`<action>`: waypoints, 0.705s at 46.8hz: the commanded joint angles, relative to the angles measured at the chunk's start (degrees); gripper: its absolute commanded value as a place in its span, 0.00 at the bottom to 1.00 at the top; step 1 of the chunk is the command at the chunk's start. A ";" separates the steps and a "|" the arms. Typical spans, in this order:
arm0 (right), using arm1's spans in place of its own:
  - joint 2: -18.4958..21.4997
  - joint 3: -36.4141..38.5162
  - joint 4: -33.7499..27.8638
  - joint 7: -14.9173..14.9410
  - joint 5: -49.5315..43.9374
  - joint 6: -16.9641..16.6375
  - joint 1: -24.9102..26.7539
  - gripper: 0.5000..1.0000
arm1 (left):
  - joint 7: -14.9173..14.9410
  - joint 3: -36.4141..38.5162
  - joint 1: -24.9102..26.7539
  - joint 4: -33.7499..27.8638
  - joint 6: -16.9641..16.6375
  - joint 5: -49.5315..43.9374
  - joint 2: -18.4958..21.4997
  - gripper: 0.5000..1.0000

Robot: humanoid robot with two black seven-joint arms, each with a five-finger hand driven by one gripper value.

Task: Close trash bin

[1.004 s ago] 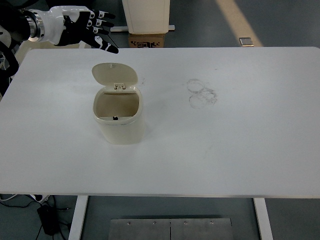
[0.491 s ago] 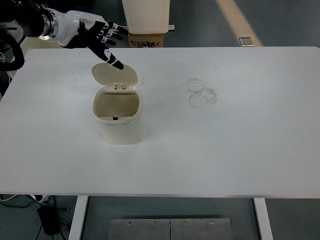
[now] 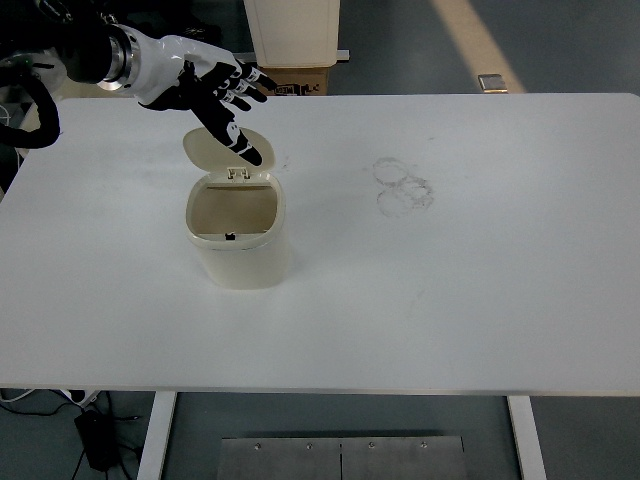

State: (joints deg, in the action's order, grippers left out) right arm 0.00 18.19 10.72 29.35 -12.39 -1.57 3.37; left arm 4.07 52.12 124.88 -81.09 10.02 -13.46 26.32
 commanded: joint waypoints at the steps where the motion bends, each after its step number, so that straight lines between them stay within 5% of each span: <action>1: 0.00 0.00 0.00 0.00 0.00 0.08 -0.03 0.98 | 0.24 0.62 0.89 -0.82 0.00 -0.07 -0.22 1.00; 33: 0.00 0.00 0.00 0.00 0.00 -0.01 -0.47 0.98 | 0.68 3.08 2.30 -6.54 -0.71 -2.70 -0.22 1.00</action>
State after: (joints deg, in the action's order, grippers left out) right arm 0.00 18.19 10.72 29.35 -12.42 -1.59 2.90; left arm 4.83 55.26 127.20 -87.29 9.32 -15.50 26.22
